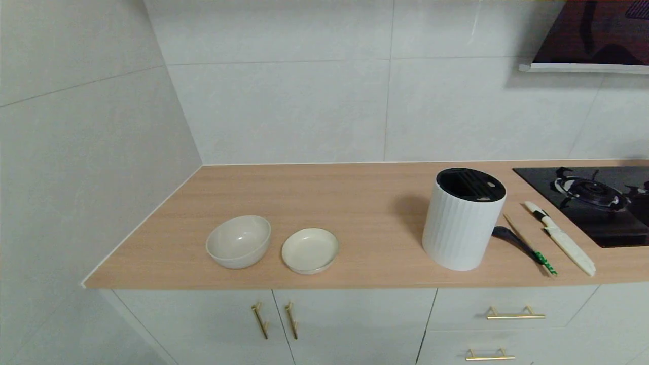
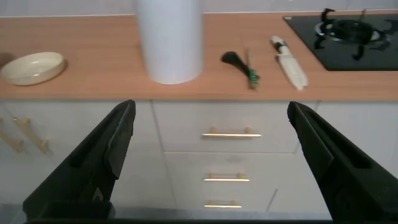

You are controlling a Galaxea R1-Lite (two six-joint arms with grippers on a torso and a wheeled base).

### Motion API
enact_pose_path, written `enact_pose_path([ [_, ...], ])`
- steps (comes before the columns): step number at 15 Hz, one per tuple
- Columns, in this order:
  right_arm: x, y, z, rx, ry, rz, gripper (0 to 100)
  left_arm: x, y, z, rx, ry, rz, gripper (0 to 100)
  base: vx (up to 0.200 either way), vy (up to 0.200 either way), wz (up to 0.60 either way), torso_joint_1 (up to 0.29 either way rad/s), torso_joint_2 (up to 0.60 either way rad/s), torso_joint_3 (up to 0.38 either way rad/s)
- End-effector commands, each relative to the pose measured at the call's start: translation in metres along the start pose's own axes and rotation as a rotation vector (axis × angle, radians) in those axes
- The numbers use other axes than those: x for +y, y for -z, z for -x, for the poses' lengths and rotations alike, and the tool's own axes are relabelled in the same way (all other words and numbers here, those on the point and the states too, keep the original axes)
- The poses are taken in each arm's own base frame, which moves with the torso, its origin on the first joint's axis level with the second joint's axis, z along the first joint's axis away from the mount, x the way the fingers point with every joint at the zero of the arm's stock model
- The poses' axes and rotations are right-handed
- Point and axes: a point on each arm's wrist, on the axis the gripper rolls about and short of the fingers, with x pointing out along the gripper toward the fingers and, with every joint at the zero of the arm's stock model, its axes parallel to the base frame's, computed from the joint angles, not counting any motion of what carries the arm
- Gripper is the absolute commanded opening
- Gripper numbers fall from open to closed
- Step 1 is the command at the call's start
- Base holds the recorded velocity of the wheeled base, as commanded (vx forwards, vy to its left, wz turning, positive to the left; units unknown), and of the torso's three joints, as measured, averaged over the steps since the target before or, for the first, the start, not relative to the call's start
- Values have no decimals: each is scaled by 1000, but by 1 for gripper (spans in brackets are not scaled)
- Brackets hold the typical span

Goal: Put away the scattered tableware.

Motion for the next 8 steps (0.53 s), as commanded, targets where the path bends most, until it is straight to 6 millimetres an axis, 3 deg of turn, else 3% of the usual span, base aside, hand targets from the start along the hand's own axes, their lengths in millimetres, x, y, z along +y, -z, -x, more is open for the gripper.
enact_pose_path([
  [1,0,0,0,0,0,0,100,0,0,0,0,0,1,100,0,200,0,-2,-2,-7],
  [8,0,0,0,0,0,0,100,0,0,0,0,0,0,100,0,200,0,2,1,0],
])
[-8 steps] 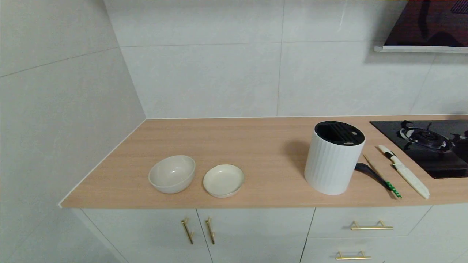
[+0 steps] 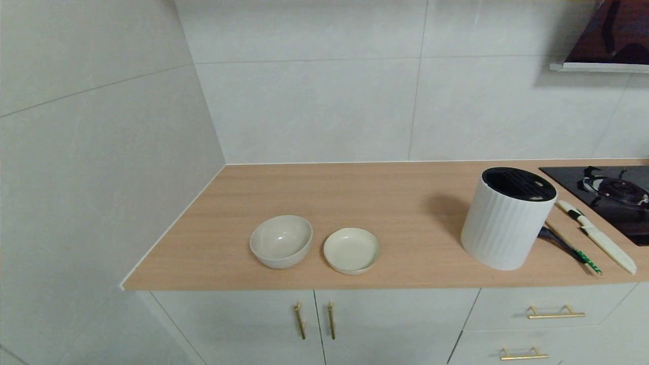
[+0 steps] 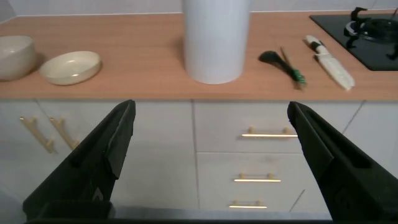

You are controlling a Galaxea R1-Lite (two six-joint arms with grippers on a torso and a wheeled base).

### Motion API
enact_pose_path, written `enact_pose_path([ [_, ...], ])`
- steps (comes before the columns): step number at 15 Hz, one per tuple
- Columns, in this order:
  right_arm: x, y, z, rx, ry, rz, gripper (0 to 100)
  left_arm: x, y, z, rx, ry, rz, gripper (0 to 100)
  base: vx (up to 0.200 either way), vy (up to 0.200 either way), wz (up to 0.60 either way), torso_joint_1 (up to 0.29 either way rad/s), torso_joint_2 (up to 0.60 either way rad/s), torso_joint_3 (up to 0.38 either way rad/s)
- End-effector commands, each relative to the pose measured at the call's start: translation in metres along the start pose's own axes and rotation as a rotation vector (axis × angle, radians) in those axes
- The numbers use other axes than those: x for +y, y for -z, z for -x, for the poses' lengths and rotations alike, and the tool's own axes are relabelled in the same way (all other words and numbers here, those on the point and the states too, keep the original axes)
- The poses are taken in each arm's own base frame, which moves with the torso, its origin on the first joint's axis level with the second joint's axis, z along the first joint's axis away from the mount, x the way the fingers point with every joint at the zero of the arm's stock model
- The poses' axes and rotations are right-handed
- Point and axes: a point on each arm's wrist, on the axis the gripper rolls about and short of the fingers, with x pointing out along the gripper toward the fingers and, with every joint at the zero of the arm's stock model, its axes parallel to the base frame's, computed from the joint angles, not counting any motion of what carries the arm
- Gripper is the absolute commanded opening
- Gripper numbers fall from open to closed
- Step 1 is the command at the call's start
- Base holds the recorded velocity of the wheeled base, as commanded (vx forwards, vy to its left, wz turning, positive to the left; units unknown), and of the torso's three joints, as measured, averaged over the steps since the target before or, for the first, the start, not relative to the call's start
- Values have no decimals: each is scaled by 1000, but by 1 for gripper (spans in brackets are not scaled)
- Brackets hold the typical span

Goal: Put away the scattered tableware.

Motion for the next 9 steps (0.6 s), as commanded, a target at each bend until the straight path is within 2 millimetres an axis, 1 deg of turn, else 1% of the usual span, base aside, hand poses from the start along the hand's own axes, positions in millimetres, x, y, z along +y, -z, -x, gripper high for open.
enact_pose_path([
  [1,0,0,0,0,0,-1,100,0,0,0,0,-2,1,100,0,200,0,2,2,7],
  [7,0,0,0,0,-2,0,100,0,0,0,0,-2,1,100,0,200,0,2,4,5],
  [9,0,0,0,0,-2,0,100,0,0,0,0,-2,1,100,0,0,0,0,0,0],
])
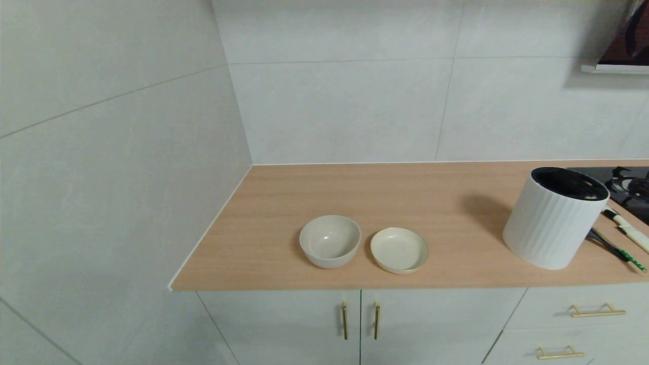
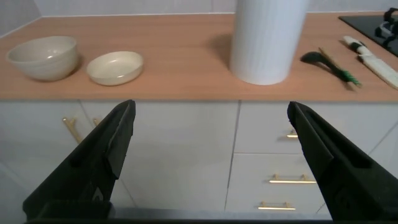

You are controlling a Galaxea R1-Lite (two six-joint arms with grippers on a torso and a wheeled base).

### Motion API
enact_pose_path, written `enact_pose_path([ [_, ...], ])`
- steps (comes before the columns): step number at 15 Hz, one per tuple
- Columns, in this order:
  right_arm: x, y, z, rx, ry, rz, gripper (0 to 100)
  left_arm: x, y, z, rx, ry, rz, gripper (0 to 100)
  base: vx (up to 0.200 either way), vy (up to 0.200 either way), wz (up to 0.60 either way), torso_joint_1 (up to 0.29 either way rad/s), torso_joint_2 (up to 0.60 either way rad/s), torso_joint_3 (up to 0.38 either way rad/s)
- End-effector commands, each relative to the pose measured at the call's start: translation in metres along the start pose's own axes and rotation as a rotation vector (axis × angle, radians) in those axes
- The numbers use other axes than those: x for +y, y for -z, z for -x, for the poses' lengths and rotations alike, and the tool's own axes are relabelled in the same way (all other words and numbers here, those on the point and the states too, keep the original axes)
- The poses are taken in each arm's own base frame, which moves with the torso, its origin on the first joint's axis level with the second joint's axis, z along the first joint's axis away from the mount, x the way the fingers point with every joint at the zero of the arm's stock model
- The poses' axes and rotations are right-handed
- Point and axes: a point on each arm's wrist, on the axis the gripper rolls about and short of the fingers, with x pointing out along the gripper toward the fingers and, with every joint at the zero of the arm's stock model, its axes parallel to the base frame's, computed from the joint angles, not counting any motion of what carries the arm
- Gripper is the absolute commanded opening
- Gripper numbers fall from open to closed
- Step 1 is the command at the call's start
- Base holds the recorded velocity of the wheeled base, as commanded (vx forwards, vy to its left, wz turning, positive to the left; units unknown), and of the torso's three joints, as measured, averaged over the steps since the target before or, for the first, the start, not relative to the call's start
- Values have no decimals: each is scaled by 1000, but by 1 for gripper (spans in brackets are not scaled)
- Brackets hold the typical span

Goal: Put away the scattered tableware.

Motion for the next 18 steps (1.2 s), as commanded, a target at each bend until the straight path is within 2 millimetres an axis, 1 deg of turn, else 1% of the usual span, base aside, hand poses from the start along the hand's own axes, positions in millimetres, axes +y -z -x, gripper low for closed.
enact_pose_path([
  [1,0,0,0,0,-1,0,100,0,0,0,0,-1,1,100,0,0,0,0,0,0],
  [12,0,0,0,0,0,0,100,0,0,0,0,0,0,100,0,0,0,-7,14,8],
  [15,0,0,0,0,-1,0,100,0,0,0,0,-1,0,100,0,0,0,-162,356,191],
  [18,0,0,0,0,0,0,100,0,0,0,0,-1,0,100,0,0,0,-232,510,274],
])
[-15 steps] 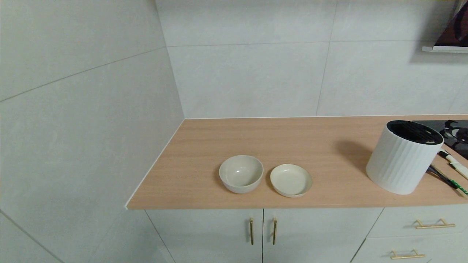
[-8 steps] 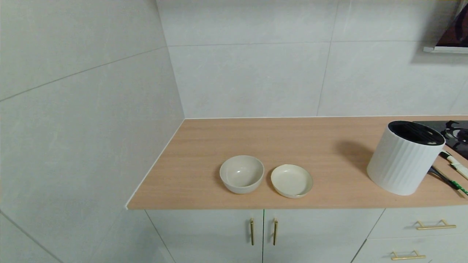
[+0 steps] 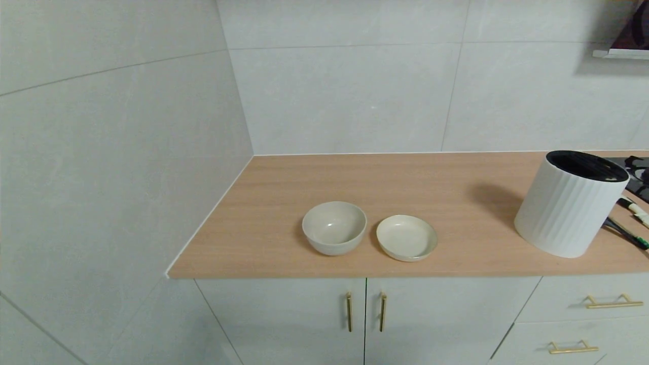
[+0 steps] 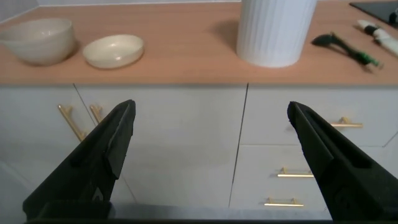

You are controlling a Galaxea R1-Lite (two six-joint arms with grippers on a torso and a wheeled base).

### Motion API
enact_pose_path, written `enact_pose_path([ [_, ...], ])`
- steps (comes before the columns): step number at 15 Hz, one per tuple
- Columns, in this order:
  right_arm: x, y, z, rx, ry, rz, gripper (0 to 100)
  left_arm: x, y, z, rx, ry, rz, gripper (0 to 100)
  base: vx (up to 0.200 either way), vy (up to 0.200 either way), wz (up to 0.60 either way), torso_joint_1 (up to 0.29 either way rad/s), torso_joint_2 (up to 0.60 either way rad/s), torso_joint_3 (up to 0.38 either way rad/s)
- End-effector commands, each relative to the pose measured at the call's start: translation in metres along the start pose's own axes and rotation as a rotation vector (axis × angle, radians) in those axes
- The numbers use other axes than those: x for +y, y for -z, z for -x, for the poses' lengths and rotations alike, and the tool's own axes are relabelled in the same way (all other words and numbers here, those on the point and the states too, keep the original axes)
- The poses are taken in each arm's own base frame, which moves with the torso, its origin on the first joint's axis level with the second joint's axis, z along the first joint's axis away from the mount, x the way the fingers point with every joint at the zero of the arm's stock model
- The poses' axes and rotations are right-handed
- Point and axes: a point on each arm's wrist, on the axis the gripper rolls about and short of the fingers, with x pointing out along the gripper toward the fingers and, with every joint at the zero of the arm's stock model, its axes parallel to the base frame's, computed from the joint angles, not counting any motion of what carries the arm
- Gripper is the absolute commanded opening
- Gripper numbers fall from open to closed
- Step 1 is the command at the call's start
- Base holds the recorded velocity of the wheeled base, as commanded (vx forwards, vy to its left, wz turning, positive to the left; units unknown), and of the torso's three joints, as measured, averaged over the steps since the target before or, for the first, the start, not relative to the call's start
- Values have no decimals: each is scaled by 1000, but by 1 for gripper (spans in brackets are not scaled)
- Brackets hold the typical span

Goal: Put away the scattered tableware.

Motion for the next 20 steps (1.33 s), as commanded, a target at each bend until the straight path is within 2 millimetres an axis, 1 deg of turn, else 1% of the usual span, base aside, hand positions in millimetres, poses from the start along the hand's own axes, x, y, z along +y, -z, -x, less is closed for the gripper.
enact_pose_path([
  [1,0,0,0,0,0,0,100,0,0,0,0,0,0,100,0,0,0,-242,549,290],
  [10,0,0,0,0,-2,0,100,0,0,0,0,1,0,100,0,0,0,-230,531,294],
  [20,0,0,0,0,0,0,100,0,0,0,0,0,0,100,0,0,0,-187,482,294],
])
